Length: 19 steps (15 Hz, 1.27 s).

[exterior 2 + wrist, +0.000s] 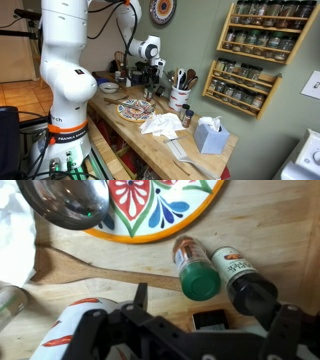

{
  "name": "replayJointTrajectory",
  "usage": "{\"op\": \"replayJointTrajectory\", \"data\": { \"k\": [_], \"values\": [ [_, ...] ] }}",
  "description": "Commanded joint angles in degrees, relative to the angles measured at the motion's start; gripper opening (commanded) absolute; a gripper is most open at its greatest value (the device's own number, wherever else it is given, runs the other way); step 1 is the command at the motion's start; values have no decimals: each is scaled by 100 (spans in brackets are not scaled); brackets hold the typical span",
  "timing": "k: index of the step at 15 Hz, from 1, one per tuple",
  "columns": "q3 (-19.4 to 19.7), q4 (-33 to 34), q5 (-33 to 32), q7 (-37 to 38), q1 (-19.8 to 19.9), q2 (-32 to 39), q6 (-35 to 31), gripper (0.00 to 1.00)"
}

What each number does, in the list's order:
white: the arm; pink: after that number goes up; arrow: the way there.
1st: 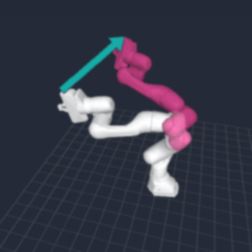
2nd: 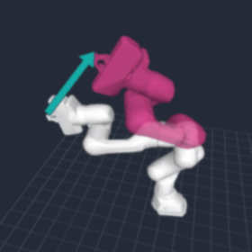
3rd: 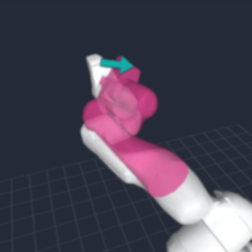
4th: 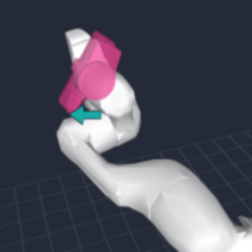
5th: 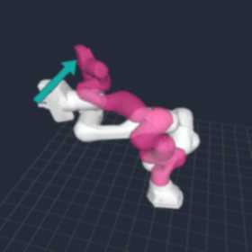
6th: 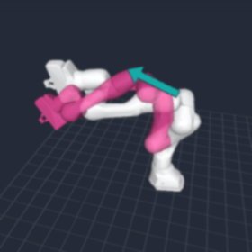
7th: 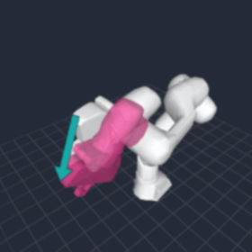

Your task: Place the green spice bottle in the middle of the count

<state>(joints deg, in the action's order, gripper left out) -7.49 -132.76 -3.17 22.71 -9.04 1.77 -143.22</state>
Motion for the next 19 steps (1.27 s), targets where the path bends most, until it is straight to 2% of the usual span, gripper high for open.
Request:
{"op": "replayJointTrajectory", "data": {
  "k": [1, 3, 7, 13, 15, 16, 19],
  "values": [
    [96, -552, 588, -825, 161, -1065, 718, 100],
    [212, -622, 794, -1298, 226, -1601, 1371, 100],
    [392, -568, 554, -1879, 358, -2583, 2515, 100],
    [409, -338, 87, -3239, 200, -3725, 3995, 100],
    [475, -306, 59, -3776, 53, -3975, 3992, 100],
    [431, -229, 172, -3368, 177, -3698, 3920, 100],
    [432, -215, 167, -3408, 162, -3798, 3921, 100]
  ]
}}
